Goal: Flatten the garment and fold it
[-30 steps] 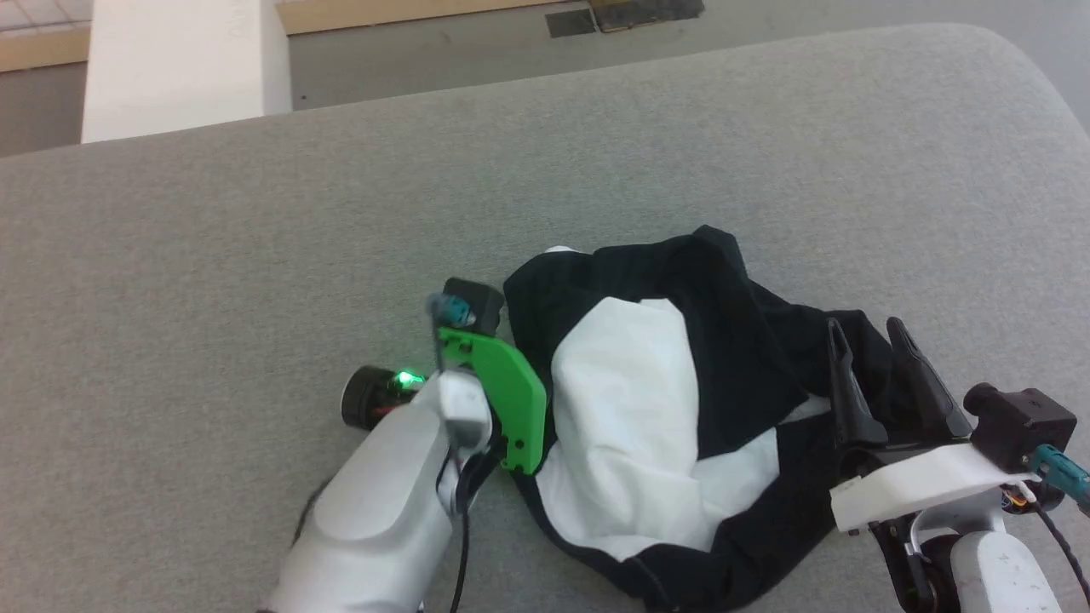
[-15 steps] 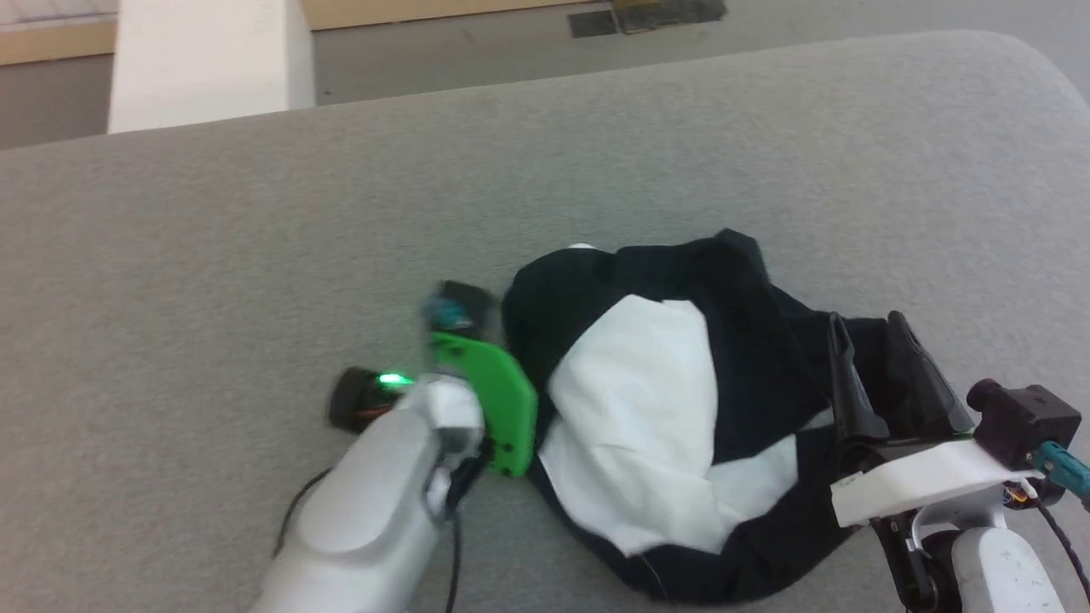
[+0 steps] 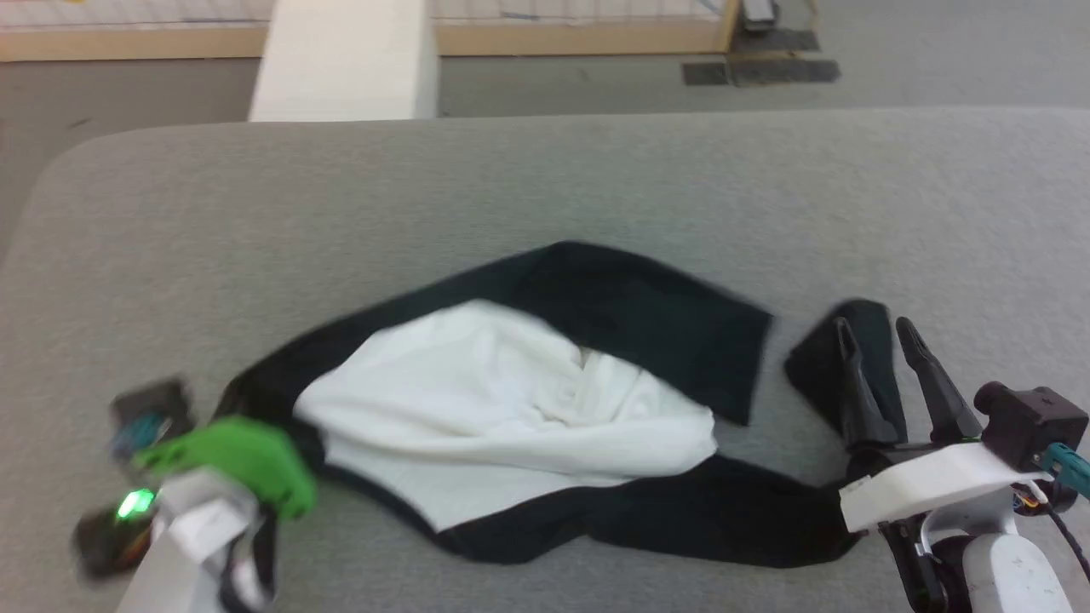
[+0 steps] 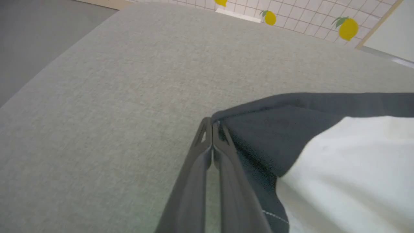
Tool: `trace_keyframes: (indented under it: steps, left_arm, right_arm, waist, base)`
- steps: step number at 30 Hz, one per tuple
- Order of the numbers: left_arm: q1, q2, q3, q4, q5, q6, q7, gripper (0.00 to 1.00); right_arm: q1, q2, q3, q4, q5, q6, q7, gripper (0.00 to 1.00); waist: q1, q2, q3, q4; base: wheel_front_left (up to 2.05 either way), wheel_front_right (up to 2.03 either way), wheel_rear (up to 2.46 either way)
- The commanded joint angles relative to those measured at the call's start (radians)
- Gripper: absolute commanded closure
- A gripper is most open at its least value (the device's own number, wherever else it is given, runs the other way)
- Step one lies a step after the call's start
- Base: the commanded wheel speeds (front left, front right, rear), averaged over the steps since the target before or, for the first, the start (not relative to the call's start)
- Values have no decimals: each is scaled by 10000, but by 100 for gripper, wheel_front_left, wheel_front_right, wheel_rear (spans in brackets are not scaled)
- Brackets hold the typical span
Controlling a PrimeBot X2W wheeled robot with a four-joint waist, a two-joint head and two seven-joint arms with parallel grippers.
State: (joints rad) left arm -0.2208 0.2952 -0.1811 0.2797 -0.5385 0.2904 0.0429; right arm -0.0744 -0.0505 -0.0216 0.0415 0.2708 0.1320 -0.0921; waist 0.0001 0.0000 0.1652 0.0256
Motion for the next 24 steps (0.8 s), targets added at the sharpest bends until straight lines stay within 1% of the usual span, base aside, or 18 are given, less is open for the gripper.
trace_keyframes:
  steps: [1, 4, 5, 6, 7, 8, 10, 13, 15, 16, 18, 20, 22, 24]
  left_arm:
    - [627, 177, 237, -264, -99, 300, 59, 100]
    - [1603, 207, 532, -669, -436, 666, 498, 100]
    - [1924, 152, 547, -775, -616, 702, 755, 80]
    - [2140, 97, 500, -894, -749, 643, 921, 53]
    - [2330, 17, 478, -1090, -883, 548, 952, 0]
    - [2428, -82, 504, -1269, -986, 465, 826, 0]
    - [2519, -394, 634, -1662, -1249, 124, 183, 0]
    - [2495, -687, 810, -1880, -1260, -467, -1300, 0]
    - [2405, -770, 790, -1848, -1051, -732, -2145, 0]
    - [2330, -810, 770, -1825, -936, -855, -2454, 0]
    - [2160, -878, 789, -1835, -672, -1015, -2807, 0]
    - [2000, -960, 847, -1922, -360, -1166, -2969, 0]
    - [1864, -1082, 902, -2047, -55, -1365, -3026, 0]
    - [1725, -1267, 1022, -2257, 307, -1584, -3038, 0]
  right_arm:
    - [140, 3, -44, -75, -70, -13, 72, 0]
    - [246, 3, -68, -133, -122, -13, 272, 0]
    - [281, 3, -66, -144, -140, -13, 388, 0]
    - [309, 3, -54, -147, -148, -13, 502, 0]
    - [343, 3, -27, -159, -181, -13, 661, 0]
    - [387, 3, -4, -178, -204, -13, 819, 0]
    - [537, 3, 166, -284, -308, -13, 1336, 0]
    - [903, -75, 899, -702, -387, -13, 2513, 0]
    - [1259, -417, 1471, -1002, -355, -13, 3532, 0]
    - [1456, -737, 1795, -1170, -366, -13, 4119, 0]
    - [1764, -1195, 2158, -1435, -287, -13, 5009, 0]
    - [1929, -1581, 2438, -1597, -336, -13, 5612, 0]
    - [1929, -1820, 2678, -1589, -468, -13, 5939, 0]
    - [1825, -1877, 2888, -1427, -633, -13, 6050, 0]
  waist:
    - [-1, 0, -280, 490]
    - [-1, 0, -338, 708]
    - [-1, 0, -354, 767]
    - [-1, 0, -366, 810]
    - [-1, 0, -365, 859]
    - [-1, 0, -358, 915]
    - [-1, 0, -353, 1023]
    - [-1, 0, -375, 1121]
    - [-1, 0, -408, 1157]
    - [-1, 0, -414, 1173]
    - [-1, 0, -408, 1180]
    - [-1, 0, -354, 1169]
    - [-1, 0, -253, 1165]
    - [-1, 0, -143, 1192]
  base:
    - [0, 0, 0]
    - [0, 0, 0]
    - [0, 0, 0]
    - [0, 0, 0]
    - [0, 0, 0]
    - [0, 0, 0]
    - [0, 0, 0]
    - [0, 0, 0]
    - [0, 0, 0]
    - [0, 0, 0]
    - [0, 0, 0]
    - [0, 0, 0]
    - [0, 0, 0]
    - [0, 0, 0]
